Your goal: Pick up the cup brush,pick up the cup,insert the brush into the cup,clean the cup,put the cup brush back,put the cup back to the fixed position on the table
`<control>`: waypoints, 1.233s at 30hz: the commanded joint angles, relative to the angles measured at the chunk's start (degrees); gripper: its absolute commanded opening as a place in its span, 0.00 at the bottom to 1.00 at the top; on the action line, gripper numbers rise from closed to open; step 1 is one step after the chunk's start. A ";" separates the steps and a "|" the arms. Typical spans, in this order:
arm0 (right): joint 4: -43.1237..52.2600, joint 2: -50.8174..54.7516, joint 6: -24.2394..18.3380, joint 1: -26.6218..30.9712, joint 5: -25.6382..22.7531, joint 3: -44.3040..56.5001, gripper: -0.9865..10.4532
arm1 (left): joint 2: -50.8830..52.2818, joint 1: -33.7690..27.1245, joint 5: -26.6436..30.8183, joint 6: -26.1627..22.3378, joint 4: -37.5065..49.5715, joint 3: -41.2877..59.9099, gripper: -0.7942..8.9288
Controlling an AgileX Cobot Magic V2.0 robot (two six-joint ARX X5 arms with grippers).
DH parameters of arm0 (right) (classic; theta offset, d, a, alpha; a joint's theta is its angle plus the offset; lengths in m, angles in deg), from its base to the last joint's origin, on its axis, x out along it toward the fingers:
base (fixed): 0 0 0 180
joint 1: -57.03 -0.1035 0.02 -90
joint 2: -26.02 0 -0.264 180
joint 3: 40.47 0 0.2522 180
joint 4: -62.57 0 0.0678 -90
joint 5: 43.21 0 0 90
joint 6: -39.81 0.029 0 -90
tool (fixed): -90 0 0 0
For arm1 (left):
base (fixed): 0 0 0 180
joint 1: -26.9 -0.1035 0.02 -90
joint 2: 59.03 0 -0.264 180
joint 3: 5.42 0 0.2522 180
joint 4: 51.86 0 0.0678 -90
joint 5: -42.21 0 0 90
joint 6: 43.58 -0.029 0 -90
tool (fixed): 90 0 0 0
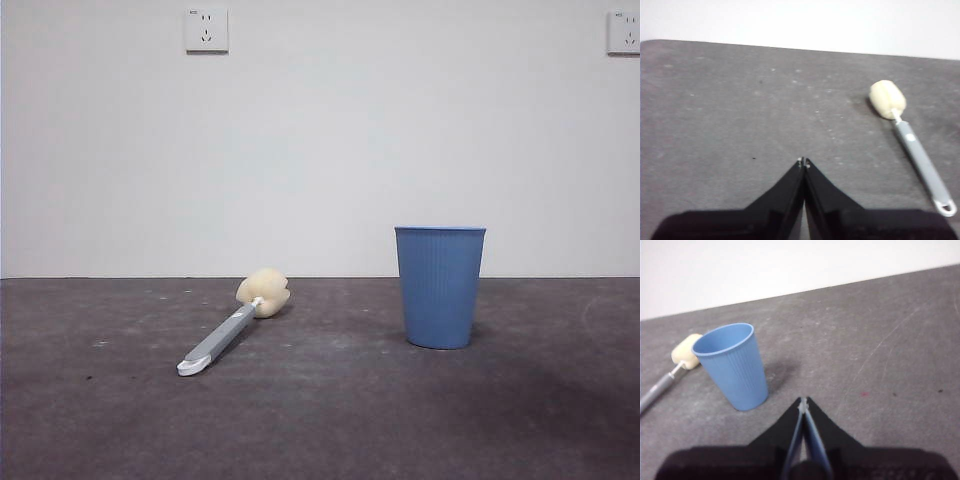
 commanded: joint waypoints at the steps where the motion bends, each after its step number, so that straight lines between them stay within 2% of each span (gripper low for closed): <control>1: 1.31 0.09 5.79 0.00 0.20 0.52 0.08 | 0.15 -0.13 -1.95 4.09 0.17 0.26 0.08; 6: 0.83 -0.66 11.34 -0.11 1.03 -1.79 0.08 | 0.15 -0.13 -5.53 8.48 -0.26 -2.78 0.07; 10: 0.74 -2.91 12.33 -0.13 5.57 -4.50 0.08 | 0.11 -0.13 -6.19 9.33 -1.92 -7.02 0.07; 16: -4.39 -9.62 11.41 -0.22 9.07 -12.15 0.08 | -3.34 -0.13 -10.05 9.66 -7.96 -14.88 0.07; 19: -9.05 -13.79 8.02 -0.52 11.54 -17.66 0.08 | -6.43 -0.13 -13.20 8.81 -12.11 -18.95 0.07; 23: -18.38 -19.93 1.36 -1.18 15.28 -26.84 0.08 | -11.28 -0.13 -19.26 4.07 -17.99 -24.33 0.07; 30: -35.28 -30.29 -10.01 -2.08 17.22 -41.24 0.08 | -18.95 -0.13 -28.55 -3.28 -27.67 -31.89 0.07; 37: -49.37 -37.35 -17.00 -2.71 21.20 -50.14 0.08 | -24.46 0.04 -34.23 -10.40 -38.64 -37.75 0.07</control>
